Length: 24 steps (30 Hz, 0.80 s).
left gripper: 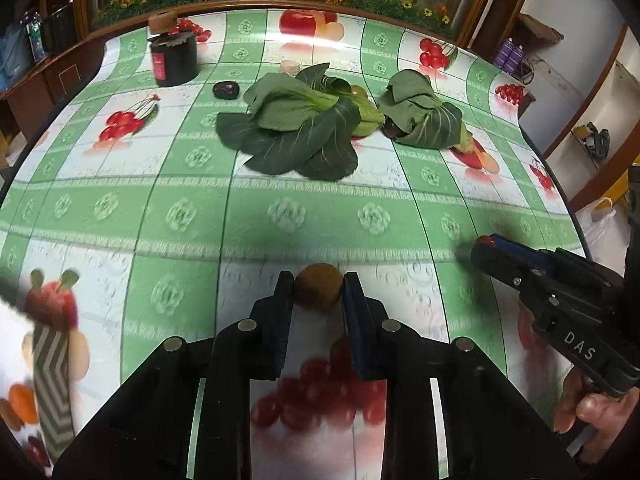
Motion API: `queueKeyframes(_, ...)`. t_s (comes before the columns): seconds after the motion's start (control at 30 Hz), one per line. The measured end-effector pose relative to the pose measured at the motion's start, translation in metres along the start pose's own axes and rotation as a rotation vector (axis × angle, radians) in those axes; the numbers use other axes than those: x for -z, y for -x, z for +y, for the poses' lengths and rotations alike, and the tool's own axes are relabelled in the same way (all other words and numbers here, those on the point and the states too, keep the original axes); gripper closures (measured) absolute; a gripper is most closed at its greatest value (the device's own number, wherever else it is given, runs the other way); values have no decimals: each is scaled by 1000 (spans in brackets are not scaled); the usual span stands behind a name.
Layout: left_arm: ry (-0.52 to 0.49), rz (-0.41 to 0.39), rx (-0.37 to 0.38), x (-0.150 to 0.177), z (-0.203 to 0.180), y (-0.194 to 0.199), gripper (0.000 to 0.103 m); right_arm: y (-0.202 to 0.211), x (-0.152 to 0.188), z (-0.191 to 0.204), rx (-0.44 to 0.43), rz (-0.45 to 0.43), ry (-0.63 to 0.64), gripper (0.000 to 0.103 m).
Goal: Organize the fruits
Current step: 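Carry the brown fruit and the red date over the white tray with both tools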
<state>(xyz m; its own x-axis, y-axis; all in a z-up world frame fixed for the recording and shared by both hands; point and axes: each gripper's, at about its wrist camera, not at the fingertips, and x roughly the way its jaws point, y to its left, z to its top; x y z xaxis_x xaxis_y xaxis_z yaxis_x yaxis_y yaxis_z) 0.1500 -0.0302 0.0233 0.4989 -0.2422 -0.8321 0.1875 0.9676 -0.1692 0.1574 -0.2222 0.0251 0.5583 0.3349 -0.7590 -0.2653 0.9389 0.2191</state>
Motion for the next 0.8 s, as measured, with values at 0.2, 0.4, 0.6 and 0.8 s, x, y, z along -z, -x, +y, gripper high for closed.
queueKeyframes(0.2,16,-12,-23,34,8,33,79,15,22,34,-29,9,47,84)
queueKeyframes(0.4,36,-45,-64,74,20,68,79,20,48,80,-104,25,82,84)
queueKeyframes(0.6,31,-89,-139,110,40,105,79,32,67,129,-163,13,137,84)
queueKeyframes(0.8,54,-137,-186,135,62,135,79,34,83,169,-210,23,168,84)
